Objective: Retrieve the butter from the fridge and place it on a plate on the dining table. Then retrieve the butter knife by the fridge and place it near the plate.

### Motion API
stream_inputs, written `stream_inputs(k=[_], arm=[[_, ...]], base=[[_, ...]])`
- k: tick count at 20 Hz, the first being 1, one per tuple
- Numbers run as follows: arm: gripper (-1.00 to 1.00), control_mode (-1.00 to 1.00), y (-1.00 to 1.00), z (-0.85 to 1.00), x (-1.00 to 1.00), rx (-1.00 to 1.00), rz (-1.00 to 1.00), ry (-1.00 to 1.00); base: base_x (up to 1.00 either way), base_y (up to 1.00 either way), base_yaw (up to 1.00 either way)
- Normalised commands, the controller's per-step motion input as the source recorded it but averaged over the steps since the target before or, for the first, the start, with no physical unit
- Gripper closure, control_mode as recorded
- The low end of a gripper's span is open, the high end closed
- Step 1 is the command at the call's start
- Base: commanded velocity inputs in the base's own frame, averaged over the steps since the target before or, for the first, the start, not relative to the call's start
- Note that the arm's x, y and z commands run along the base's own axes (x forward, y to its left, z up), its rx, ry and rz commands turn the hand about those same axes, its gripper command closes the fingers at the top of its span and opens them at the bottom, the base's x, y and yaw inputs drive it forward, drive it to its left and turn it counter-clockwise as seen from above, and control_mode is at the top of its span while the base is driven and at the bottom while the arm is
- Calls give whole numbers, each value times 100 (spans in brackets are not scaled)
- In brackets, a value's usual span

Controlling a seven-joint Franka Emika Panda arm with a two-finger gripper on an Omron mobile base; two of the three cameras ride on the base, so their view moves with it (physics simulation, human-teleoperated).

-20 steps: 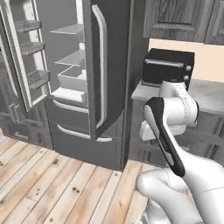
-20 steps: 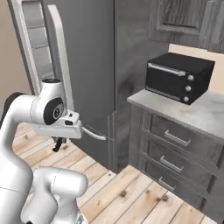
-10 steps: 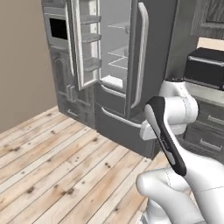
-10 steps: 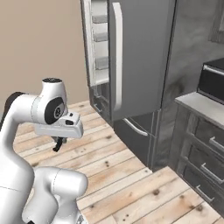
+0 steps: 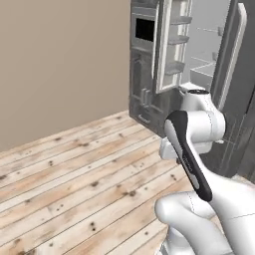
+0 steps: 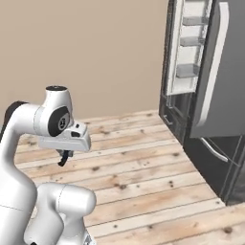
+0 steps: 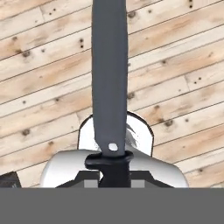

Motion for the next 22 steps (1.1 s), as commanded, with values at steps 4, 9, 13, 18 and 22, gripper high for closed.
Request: stream_inputs(k=[4,9,13,18,22], arm=[[100,100,0,0,0,0,0,0],[100,100,0,0,0,0,0,0],[100,100,0,0,0,0,0,0],[100,100,0,0,0,0,0,0],[100,100,0,0,0,0,0,0]], base=[[3,50,59],[40,74,37],[95,35,24],[100,26,10],[100,40,1]])
